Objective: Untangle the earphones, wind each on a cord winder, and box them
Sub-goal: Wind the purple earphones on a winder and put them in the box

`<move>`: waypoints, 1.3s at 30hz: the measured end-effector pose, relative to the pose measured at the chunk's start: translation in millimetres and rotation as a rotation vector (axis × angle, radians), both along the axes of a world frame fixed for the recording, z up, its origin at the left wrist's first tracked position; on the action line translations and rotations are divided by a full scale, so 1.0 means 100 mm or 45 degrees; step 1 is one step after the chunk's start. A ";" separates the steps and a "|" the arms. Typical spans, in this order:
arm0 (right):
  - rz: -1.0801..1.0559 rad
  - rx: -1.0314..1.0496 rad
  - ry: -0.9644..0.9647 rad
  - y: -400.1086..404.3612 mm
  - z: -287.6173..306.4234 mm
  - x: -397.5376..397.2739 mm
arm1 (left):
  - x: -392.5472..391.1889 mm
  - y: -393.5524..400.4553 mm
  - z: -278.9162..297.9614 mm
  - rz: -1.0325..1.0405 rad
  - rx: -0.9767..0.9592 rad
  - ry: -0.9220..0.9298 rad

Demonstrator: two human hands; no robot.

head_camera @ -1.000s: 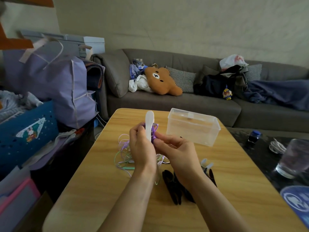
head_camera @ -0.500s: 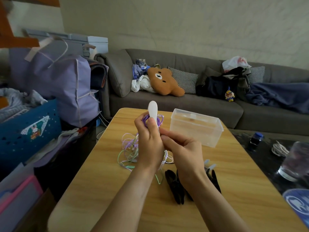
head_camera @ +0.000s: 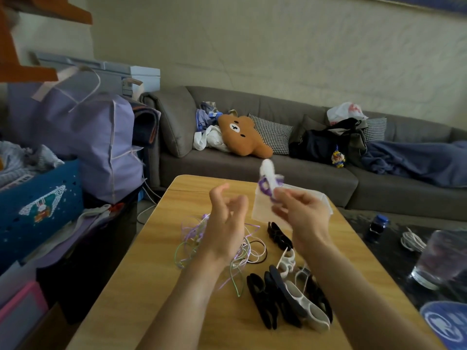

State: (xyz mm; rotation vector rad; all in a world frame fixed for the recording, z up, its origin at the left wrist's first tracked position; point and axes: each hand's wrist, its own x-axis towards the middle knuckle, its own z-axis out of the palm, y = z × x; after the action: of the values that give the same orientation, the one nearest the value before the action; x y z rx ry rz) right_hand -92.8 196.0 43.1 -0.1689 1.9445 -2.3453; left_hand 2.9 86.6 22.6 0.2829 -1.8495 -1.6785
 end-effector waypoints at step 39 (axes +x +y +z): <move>0.906 2.153 0.706 -0.65 -0.16 -1.31 | 0.11 -0.55 -0.28 0.322 -0.867 -0.521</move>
State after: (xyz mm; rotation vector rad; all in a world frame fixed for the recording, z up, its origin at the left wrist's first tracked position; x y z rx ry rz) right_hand -223.5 131.0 26.8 -1.0769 2.6288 0.1294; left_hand 13.7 32.0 -5.0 0.5647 -2.4367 -0.7872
